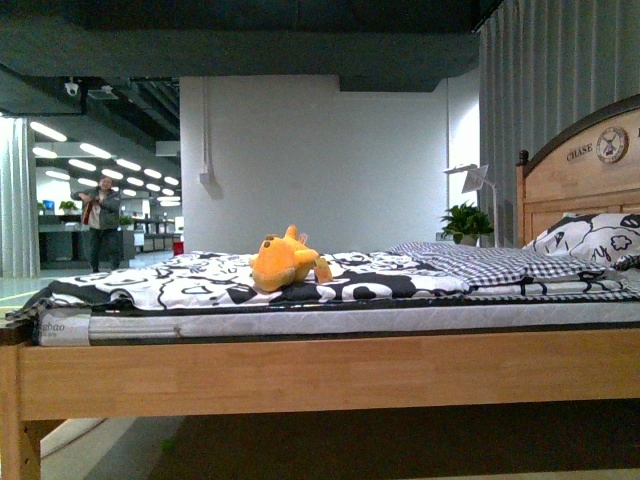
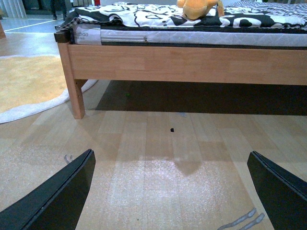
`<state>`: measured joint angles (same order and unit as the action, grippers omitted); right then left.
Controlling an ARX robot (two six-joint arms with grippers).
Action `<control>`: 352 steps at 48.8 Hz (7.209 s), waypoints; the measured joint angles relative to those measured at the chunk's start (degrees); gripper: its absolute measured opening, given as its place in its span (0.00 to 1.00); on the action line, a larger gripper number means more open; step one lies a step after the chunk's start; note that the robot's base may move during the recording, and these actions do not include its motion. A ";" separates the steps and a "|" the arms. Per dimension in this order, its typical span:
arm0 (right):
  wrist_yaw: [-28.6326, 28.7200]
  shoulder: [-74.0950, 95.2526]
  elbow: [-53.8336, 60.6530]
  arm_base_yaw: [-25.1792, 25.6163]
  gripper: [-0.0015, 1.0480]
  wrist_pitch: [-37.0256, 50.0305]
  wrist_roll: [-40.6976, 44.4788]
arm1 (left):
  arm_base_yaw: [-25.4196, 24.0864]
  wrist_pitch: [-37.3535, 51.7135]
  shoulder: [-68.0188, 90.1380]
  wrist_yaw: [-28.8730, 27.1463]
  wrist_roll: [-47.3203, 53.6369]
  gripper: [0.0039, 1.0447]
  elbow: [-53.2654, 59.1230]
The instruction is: Put away toys
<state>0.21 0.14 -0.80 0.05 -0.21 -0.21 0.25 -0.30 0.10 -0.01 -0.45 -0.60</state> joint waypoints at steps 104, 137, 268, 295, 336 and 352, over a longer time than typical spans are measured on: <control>0.04 -0.02 0.00 0.00 0.94 -0.02 0.00 | 0.00 0.02 0.00 0.00 0.00 0.94 0.00; 0.00 0.00 0.00 0.02 0.94 0.00 0.00 | 0.00 0.02 0.00 0.00 0.02 0.94 0.00; -19.82 95.10 -62.34 -22.43 0.43 24.41 -0.52 | 0.00 0.02 0.00 0.00 0.02 0.94 0.00; 5.11 55.10 -40.57 -10.45 0.08 20.94 -9.05 | 0.00 0.02 0.00 0.00 0.02 0.94 0.00; 20.17 9.29 -7.45 4.63 0.07 12.50 -16.68 | 0.00 0.02 0.00 0.00 0.02 0.94 0.00; 15.76 6.75 -4.13 1.86 0.07 12.04 -15.02 | 0.00 0.02 0.00 0.00 0.02 0.94 0.00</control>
<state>15.97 6.90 -4.93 1.91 11.84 -15.22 0.25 -0.27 0.10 -0.01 -0.43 -0.60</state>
